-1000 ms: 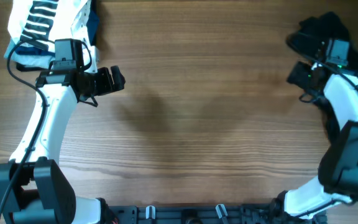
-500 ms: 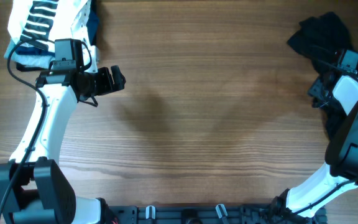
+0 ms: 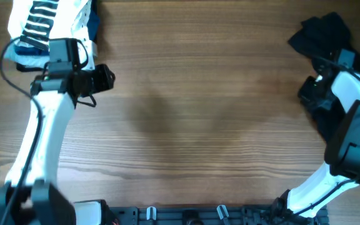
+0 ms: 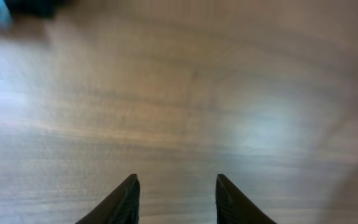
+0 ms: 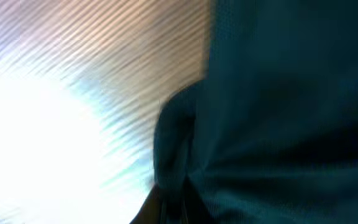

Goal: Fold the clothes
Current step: 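Grasp the black T-shirt with the right gripper and drag it to center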

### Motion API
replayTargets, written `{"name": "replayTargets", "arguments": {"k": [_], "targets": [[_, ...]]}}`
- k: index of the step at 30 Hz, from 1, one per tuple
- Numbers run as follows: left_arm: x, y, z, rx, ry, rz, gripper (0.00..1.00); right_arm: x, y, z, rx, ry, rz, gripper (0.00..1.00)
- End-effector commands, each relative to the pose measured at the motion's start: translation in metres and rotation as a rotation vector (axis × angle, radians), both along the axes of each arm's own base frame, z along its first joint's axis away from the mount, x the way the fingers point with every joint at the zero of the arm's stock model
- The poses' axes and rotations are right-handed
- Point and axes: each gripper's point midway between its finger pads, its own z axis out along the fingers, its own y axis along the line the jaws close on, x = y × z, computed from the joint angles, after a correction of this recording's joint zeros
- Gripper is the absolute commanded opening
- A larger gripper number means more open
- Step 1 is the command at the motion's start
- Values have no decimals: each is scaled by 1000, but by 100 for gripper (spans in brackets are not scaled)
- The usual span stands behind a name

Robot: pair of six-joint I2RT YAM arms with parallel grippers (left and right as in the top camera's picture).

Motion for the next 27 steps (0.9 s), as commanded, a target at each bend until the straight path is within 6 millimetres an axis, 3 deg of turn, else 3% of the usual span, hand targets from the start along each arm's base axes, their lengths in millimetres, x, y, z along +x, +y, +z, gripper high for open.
{"name": "replayTargets", "arguments": {"k": [1, 4, 7, 10, 12, 13, 16, 20, 22, 24, 25, 26, 27], "targets": [[-3, -3, 74, 4, -227, -10, 38, 37, 82, 33, 84, -46, 260, 4], [-12, 2, 107, 34, -325, 12, 39, 44, 169, 52, 154, -51, 471, 4], [-20, 17, 118, 103, -351, 74, 41, 36, 254, 65, 232, -70, 670, 4], [-24, 29, 115, 156, -334, 122, 46, -3, 341, 70, 322, -40, 880, 4], [-24, 33, 113, 152, -323, 136, 47, -28, 370, 67, 304, 2, 966, 4], [-25, 38, 113, 140, -317, 168, 48, -55, 393, 65, 296, 48, 1047, 4], [-28, 52, 110, 134, -298, 220, 50, -99, 421, 70, 317, 114, 1169, 4], [-31, 65, 107, 139, -280, 255, 51, -160, 458, 110, 365, 73, 1402, 4], [-31, 65, 107, 139, -280, 256, 52, -172, 458, 130, 345, 34, 1433, 4], [-32, 65, 107, 139, -279, 255, 48, -173, 452, 152, 362, -13, 1382, 7], [-32, 65, 107, 139, -279, 255, 47, -169, 447, 164, 371, -47, 1350, 17], [-31, 65, 107, 139, -279, 255, 47, -159, 437, 178, 371, -92, 1289, 37], [-31, 65, 107, 139, -282, 255, 48, -151, 428, 187, 367, -126, 1244, 49]]}}
